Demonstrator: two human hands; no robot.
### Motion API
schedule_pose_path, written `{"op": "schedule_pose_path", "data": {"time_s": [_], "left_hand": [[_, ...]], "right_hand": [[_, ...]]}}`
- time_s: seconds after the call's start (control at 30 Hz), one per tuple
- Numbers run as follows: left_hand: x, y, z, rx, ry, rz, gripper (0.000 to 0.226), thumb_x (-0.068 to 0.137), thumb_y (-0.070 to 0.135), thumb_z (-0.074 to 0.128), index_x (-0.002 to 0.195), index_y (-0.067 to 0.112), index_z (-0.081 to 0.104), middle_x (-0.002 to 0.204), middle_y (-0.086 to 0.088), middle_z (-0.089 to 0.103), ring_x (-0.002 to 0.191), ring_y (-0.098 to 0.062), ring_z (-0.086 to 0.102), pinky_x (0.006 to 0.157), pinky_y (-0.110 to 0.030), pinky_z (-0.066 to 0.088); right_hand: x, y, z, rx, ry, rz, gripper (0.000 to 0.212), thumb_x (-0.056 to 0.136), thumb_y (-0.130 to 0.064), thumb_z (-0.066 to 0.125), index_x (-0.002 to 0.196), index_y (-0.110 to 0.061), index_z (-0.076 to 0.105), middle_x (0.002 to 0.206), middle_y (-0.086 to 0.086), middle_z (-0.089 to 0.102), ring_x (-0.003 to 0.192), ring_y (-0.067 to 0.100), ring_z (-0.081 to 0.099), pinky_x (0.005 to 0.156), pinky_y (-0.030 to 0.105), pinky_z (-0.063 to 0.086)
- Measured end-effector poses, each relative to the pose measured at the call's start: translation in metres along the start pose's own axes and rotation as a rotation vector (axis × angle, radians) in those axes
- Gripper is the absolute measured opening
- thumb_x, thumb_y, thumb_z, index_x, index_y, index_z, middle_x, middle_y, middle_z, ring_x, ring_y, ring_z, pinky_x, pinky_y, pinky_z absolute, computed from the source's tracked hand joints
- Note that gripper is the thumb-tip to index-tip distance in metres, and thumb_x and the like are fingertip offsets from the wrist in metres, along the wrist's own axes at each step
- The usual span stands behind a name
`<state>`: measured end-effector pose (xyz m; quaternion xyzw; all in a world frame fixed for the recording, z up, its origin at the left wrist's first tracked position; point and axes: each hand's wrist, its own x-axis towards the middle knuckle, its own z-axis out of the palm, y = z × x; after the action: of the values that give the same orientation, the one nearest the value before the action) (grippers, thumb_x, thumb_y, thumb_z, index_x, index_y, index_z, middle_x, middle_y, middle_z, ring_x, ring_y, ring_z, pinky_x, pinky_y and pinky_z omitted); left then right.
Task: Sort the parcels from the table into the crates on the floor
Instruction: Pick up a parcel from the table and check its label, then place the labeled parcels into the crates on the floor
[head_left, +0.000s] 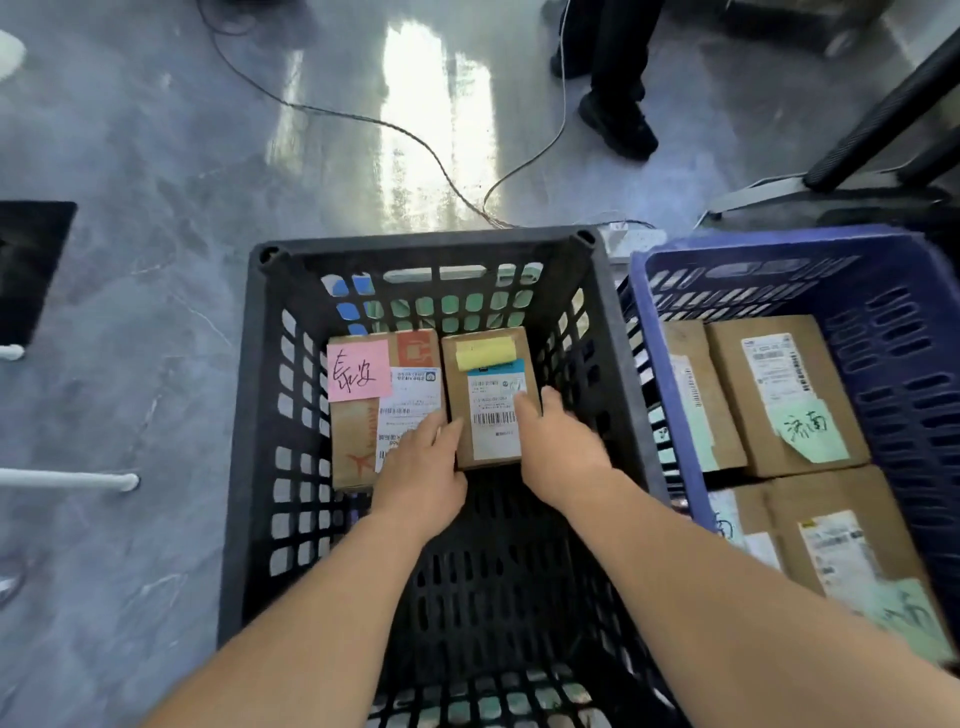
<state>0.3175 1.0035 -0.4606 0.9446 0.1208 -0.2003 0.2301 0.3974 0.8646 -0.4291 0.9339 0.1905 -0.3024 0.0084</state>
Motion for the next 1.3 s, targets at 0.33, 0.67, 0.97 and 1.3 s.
{"op": "schedule_pose_path", "data": {"time_s": [0.33,0.67,0.97,1.3], "left_hand": [[-0.115,0.077,-0.089,0.165,0.049,0.088,0.068,0.096,0.042,0.045,0.153,0.021,0.013,0.162,-0.005,-0.005,0.148,-0.024,-0.001,0.118,-0.042,0.004],[-0.204,0.177,-0.1,0.275,0.03,0.259,0.074,0.097,0.055,0.034,0.154,0.023,-0.001,0.161,-0.005,-0.013,0.148,-0.025,-0.011,0.117,-0.049,-0.005],[-0.275,0.304,-0.071,0.375,0.123,0.443,0.08,0.096,0.06,0.029,0.152,0.021,-0.012,0.16,-0.007,-0.017,0.147,-0.025,-0.017,0.115,-0.052,-0.009],[-0.37,0.473,0.019,0.473,0.112,0.768,0.078,0.096,0.062,0.021,0.152,0.021,-0.013,0.16,-0.006,-0.019,0.147,-0.025,-0.017,0.115,-0.053,-0.009]], "right_hand": [[-0.162,0.003,-0.068,-0.065,0.153,-0.015,0.047,0.091,-0.018,0.054,0.134,-0.014,0.036,0.147,0.013,0.025,0.13,0.031,0.031,0.089,0.037,0.043],[-0.303,0.061,-0.083,-0.03,0.317,0.178,0.058,0.095,-0.031,0.048,0.145,-0.015,0.023,0.153,0.013,0.02,0.134,0.031,0.029,0.103,0.041,0.036],[-0.424,0.156,-0.069,0.03,0.499,0.4,0.065,0.095,-0.043,0.047,0.149,-0.021,0.018,0.158,0.011,0.015,0.143,0.03,0.019,0.115,0.044,0.018],[-0.594,0.292,-0.016,0.096,0.601,0.715,0.068,0.094,-0.051,0.042,0.149,-0.022,0.018,0.157,0.011,0.014,0.142,0.031,0.014,0.115,0.046,0.014]]}}
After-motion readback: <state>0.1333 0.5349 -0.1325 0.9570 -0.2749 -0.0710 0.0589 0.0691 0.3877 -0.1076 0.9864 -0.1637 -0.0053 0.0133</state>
